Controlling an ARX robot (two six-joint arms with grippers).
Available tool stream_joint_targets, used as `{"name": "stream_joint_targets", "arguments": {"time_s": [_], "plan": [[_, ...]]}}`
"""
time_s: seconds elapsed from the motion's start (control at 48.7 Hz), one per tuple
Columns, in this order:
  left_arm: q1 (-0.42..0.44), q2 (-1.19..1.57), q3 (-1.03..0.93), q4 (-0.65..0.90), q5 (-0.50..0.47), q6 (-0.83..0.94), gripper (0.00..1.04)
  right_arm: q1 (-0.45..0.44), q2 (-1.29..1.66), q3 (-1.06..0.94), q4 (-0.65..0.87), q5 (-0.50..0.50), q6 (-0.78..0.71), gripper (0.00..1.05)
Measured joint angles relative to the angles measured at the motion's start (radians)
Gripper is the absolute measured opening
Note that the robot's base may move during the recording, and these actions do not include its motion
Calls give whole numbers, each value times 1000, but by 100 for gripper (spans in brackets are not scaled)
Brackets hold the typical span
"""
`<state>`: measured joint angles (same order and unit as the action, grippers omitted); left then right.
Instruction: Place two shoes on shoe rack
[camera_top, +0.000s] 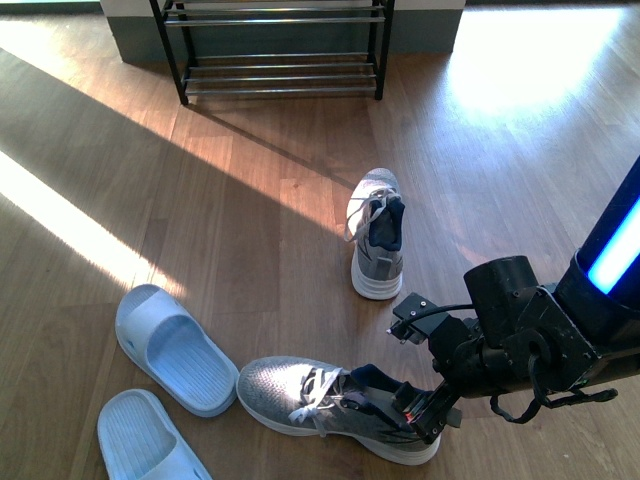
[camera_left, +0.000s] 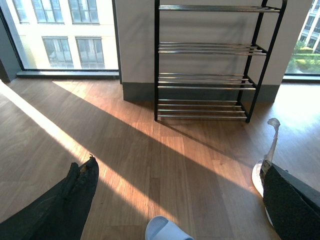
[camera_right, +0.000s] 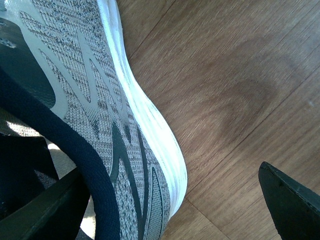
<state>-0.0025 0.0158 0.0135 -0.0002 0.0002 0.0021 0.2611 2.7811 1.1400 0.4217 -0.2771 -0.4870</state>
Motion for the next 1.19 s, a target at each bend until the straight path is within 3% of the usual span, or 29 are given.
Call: {"name": "stream_joint_targets", "arguments": {"time_s": [0.288,0.411,0.617,0.945,1.192], "plan": [[0,0,0,0,0,0,95,23,5,-2,-24,-31,-6,56],[0,0,0,0,0,0,95,29,4,-13,-37,-50,-12,31],[0,0,0,0,0,0,95,14,-7,-40,17,-48,35,1],[0,0,0,0,0,0,95,-116,-285,-256,230,74,396,1],[0,0,0,0,0,0,95,-263,-712,-471,157,157,651,1]]}}
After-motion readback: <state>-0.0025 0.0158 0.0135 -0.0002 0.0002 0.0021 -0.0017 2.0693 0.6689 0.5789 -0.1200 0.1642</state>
